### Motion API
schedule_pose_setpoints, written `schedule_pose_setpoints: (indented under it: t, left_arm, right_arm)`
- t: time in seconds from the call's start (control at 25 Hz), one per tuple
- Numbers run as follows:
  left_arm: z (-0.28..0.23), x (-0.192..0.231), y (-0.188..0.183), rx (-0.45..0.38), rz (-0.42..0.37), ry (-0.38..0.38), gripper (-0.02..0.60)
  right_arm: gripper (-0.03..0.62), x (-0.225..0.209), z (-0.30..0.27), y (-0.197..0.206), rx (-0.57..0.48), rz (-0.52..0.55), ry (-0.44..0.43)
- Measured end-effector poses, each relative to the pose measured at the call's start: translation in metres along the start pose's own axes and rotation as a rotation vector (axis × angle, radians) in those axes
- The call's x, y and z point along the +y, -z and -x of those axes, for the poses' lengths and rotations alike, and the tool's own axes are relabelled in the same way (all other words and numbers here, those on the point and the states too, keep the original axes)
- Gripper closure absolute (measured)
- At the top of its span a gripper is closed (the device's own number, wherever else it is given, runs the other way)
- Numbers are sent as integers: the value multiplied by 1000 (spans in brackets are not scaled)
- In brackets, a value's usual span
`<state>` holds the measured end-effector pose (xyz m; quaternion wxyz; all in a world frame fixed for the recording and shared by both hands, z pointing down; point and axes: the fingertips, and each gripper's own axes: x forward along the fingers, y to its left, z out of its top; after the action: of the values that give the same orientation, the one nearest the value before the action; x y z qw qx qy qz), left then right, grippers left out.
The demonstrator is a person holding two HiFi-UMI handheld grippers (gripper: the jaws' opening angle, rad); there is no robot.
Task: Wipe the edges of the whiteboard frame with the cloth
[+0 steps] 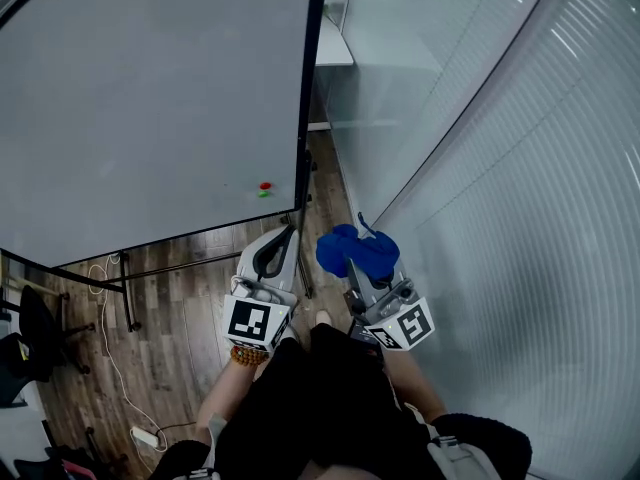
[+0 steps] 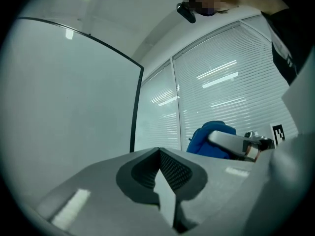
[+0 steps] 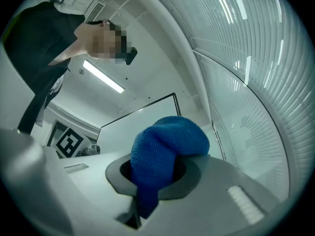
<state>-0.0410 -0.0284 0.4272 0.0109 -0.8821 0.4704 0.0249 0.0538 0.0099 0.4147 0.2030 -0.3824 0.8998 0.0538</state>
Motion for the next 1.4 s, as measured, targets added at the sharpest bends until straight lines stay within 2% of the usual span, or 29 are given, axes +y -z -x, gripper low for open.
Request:
schedule_pose_setpoints:
  t: [0.24, 0.48, 0.68, 0.84, 0.96, 1.12, 1.24, 1.4]
  left_arm:
    - [-63, 36, -37, -52, -21, -47, 580]
    - [-118, 45, -68, -126, -61, -81, 580]
    - [-109, 49, -72, -151, -72, -86, 580]
    - [-132, 49, -64, -121, -50, -50, 580]
    - [-134, 49, -58, -97, -38, -31, 580]
    - [-137, 44, -54, -87, -28, -6, 580]
    - [-139, 50, -54, -101, -27, 1, 580]
    - [-140, 60, -82, -157, -32, 6, 580]
  right_arm:
    - [539, -59, -60, -10, -63, 3, -75]
    - [537, -119, -110, -38, -175, -58, -245]
    - [531, -126, -163, -105, -308, -122, -413]
    - [525, -159, -222, -173, -405, -184, -503]
    - [523, -160, -260, -224, -443, -221, -590]
    - [516, -159, -298, -270, -435, -225, -677]
    - [511, -160, -320, -280, -396, -227, -695]
    - [507, -155, -344, -287, -350, -261, -722]
